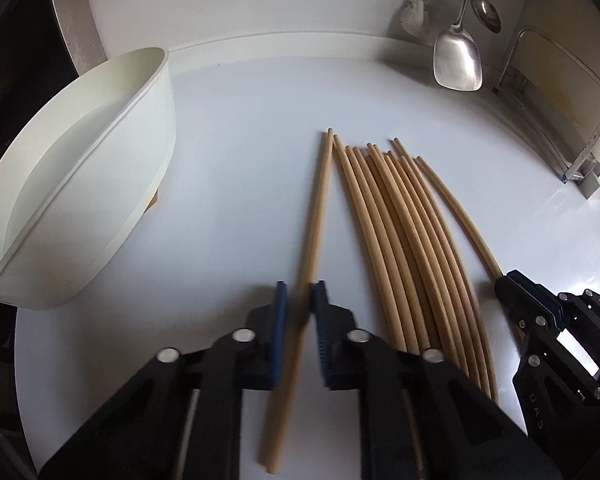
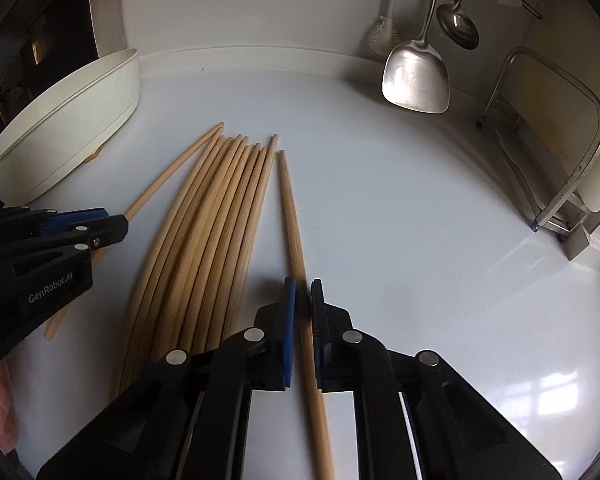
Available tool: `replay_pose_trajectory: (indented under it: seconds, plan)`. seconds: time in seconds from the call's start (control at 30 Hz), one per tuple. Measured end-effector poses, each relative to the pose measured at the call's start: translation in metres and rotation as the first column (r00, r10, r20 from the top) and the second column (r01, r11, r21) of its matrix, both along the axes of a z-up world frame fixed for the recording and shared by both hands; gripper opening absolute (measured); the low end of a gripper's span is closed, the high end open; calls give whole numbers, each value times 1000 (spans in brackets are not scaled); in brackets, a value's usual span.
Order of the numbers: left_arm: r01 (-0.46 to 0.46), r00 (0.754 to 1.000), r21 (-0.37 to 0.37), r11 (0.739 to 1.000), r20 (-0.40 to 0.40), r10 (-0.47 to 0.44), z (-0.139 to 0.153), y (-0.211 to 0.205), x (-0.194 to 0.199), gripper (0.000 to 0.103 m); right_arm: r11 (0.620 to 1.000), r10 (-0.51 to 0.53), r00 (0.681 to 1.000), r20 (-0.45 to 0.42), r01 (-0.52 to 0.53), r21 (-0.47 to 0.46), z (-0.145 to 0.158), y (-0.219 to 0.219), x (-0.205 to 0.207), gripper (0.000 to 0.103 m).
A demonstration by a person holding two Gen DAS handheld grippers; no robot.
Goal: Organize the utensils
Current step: 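Lift the held chopsticks with both grippers and carry them over the white basin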
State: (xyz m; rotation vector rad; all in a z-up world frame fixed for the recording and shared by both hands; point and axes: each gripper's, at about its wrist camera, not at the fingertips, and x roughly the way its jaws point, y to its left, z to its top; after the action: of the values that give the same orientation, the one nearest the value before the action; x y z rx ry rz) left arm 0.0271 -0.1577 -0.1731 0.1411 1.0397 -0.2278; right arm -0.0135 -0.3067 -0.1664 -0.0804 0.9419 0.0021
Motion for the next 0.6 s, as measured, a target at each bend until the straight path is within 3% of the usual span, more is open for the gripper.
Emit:
replay_pose_trajectory:
  seconds: [0.3, 0.6]
  plan:
    - [-11, 999, -102, 995, -51, 6, 12, 12, -2, 7, 992, -44, 999, 6, 43, 116, 17, -20, -8, 6]
    - [-12, 1000, -121, 993, -7, 12, 73, 25, -20, 7, 982, -45, 998, 37, 37, 185, 67, -23, -19, 6]
